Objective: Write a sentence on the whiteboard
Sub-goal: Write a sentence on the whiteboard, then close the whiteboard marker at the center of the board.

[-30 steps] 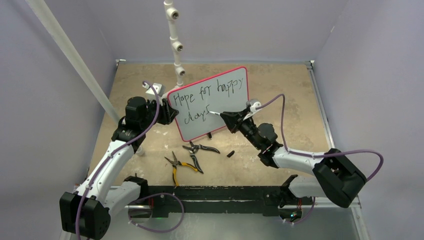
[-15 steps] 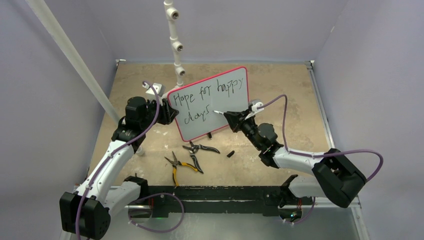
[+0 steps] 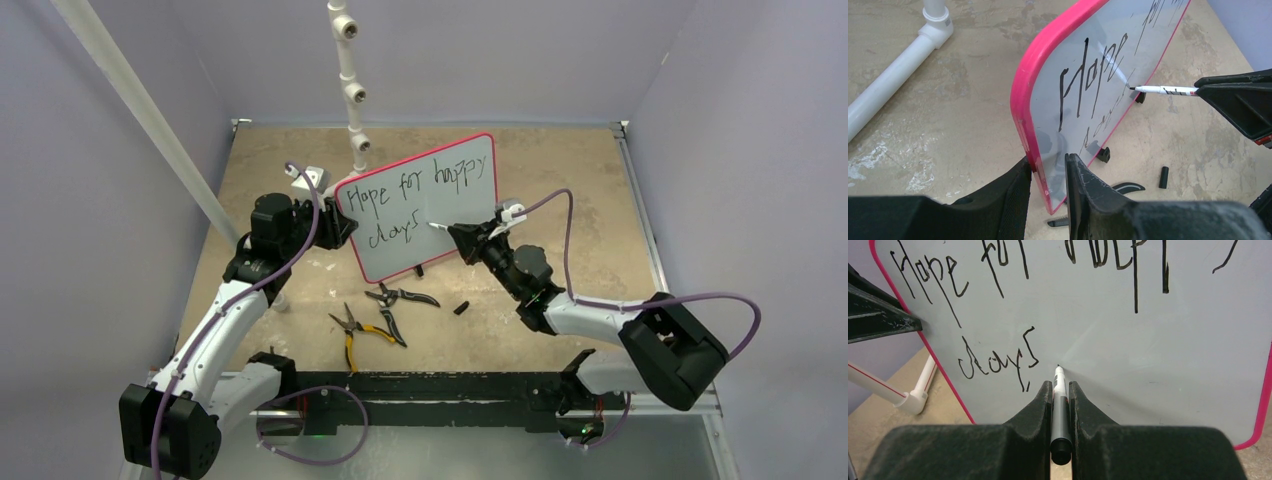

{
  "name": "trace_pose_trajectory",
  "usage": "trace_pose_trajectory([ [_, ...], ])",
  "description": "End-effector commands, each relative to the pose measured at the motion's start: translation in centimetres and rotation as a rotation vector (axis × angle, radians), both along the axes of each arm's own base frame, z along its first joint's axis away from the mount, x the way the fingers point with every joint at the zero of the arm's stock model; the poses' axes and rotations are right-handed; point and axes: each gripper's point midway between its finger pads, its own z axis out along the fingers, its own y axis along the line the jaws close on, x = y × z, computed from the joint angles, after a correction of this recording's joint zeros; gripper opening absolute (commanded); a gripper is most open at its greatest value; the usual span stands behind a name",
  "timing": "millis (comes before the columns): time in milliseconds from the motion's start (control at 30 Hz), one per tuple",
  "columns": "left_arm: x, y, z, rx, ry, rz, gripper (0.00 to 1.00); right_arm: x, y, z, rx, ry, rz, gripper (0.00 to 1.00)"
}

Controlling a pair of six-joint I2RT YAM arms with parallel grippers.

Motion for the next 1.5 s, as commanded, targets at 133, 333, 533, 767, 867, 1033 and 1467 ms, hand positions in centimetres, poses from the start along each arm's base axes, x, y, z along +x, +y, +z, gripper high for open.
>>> trace_pose_trajectory([
  [133, 0.2, -0.2, 1.1, -0.001, -0.044, -0.021, 0.3, 0.7, -0.3, 2.2, 0.047, -0.051, -0.028, 0.0],
  [333, 0.3, 0.3, 1.6, 0.018, -0.071, 0.001, 0.34, -0.9, -1.1, 4.1, 0.063, -0.107, -0.002, 0.0],
  [533, 0.0, 2.1, 4.2, 0.067, -0.194, 0.07, 0.53, -2.8, -1.8, 5.6, 0.015, -0.128, 0.041, 0.0],
  [767, -1.5, 1.4, 9.2, 0.081, -0.368, 0.041, 0.55, -5.1, -1.0, 5.8, -0.063, -0.052, 0.162, 0.0],
  [867, -2.3, -1.5, 10.2, 0.089, -0.395, -0.061, 0.55, -5.7, -0.8, 5.3, -0.099, 0.005, 0.198, 0.0],
  [1033, -5.3, -7.7, 10.3, 0.049, -0.4, -0.343, 0.55, -7.4, 0.4, 4.3, -0.108, 0.101, 0.306, 0.0],
  [1467, -12.8, -17.6, 1.6, -0.021, -0.138, -0.901, 0.56, -12.7, 2.6, 4.6, -0.026, 0.246, 0.588, 0.0],
])
